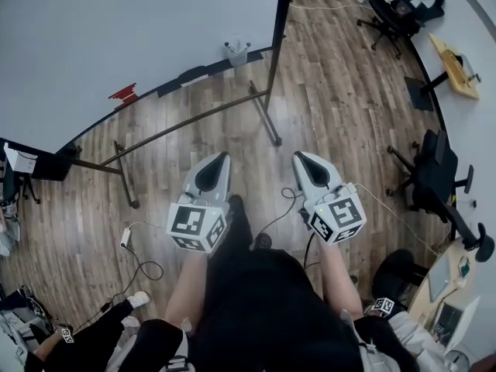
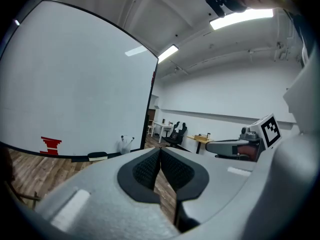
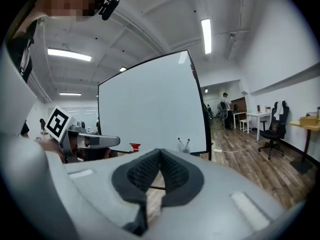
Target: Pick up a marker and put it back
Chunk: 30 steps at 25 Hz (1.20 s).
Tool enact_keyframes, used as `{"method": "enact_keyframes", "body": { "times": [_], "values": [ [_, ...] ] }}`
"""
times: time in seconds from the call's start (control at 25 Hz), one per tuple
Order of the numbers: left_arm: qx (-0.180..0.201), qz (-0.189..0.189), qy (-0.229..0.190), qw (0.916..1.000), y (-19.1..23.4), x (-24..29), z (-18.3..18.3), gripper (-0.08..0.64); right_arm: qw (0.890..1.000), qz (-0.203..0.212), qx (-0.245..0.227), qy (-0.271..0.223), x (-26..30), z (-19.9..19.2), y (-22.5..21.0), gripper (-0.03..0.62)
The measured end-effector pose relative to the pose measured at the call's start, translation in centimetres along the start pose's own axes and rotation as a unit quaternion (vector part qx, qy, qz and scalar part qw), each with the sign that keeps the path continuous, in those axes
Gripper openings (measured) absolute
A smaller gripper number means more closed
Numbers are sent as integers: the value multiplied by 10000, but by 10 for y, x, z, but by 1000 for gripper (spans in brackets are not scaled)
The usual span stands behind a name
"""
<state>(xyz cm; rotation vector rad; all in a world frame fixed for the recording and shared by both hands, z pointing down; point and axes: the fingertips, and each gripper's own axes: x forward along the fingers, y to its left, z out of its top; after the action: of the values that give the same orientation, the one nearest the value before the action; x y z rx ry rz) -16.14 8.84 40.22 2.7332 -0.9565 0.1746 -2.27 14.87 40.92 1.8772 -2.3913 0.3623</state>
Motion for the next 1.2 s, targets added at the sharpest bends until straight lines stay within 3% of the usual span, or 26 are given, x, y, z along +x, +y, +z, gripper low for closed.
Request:
{"method": "enact_keyframes", "body": {
  "times": [0.28,0.6,0.92,1.2],
  "values": [
    [-74,-35,-264,9996,50,31,23,11,9995,-14,-304,0,63,28,-1,3],
    [-185,-104,-167,9996,75,53,19,12,9995,83,-233,207,106,20,3,3],
    [-217,334,7,9992,110,90,17,12,9983,493,-197,255,162,26,-22,3],
    [41,735,191,9971,114,162,37,14,9952,950,-167,132,207,56,-84,3]
  ]
}}
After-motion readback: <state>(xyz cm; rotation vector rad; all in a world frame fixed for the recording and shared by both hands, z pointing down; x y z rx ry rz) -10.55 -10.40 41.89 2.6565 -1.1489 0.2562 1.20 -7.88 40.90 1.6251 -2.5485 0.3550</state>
